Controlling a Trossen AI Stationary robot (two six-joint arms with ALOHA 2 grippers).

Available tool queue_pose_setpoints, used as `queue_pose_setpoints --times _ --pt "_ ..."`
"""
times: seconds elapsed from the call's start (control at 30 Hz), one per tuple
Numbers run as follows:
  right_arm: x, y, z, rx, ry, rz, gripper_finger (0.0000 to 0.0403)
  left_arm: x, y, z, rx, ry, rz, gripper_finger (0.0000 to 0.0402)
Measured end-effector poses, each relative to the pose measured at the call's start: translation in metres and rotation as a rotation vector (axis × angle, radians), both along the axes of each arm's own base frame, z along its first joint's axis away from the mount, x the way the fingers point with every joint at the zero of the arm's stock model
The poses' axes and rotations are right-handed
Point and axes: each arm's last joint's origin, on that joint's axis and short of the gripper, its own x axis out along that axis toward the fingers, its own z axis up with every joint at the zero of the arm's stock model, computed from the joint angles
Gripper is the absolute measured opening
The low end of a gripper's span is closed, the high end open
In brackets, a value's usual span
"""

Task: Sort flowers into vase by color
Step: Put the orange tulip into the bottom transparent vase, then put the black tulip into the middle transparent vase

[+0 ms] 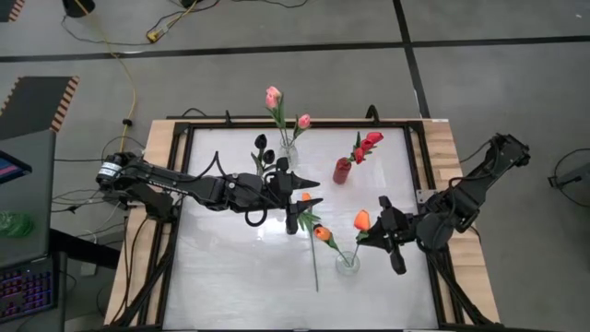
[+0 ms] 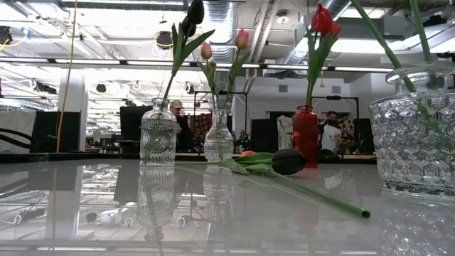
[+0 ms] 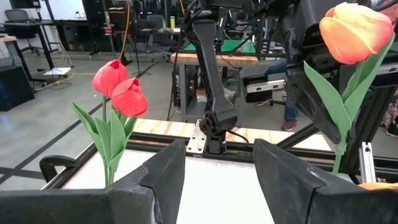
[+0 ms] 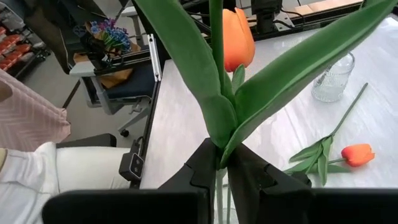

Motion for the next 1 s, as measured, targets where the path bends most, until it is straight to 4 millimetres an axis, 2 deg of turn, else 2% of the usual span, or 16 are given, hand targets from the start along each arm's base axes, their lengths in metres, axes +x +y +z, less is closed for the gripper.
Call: queue_pose_setpoints --times 0.3,0.4,0.7,0.83,1.0 --pt "0.005 -0.006 -0.001 0.018 0.019 0.003 0.0066 0.0 0.0 0.0 0.0 0.0 0.0 0.0178" --pt "0.006 -0.008 -0.001 0.023 0.025 0.003 0.0089 0.0 0.0 0.0 0.0 0.0 0.0 0.0178" --pt "0.005 -0.013 -0.007 -0.016 0.087 -0.005 0.0189 0.0 0.0 0.0 0.001 0.006 0.0 0.0178" --pt "0.001 -0.015 -0.014 -0.051 0.174 0.03 0.0209 -0.001 0.0 -0.004 0.008 0.041 0.0 0.0178" --pt "-0.005 -0.017 -0.021 -0.079 0.275 0.078 0.0213 -0.001 0.0 -0.01 0.018 0.103 0.0 0.0178"
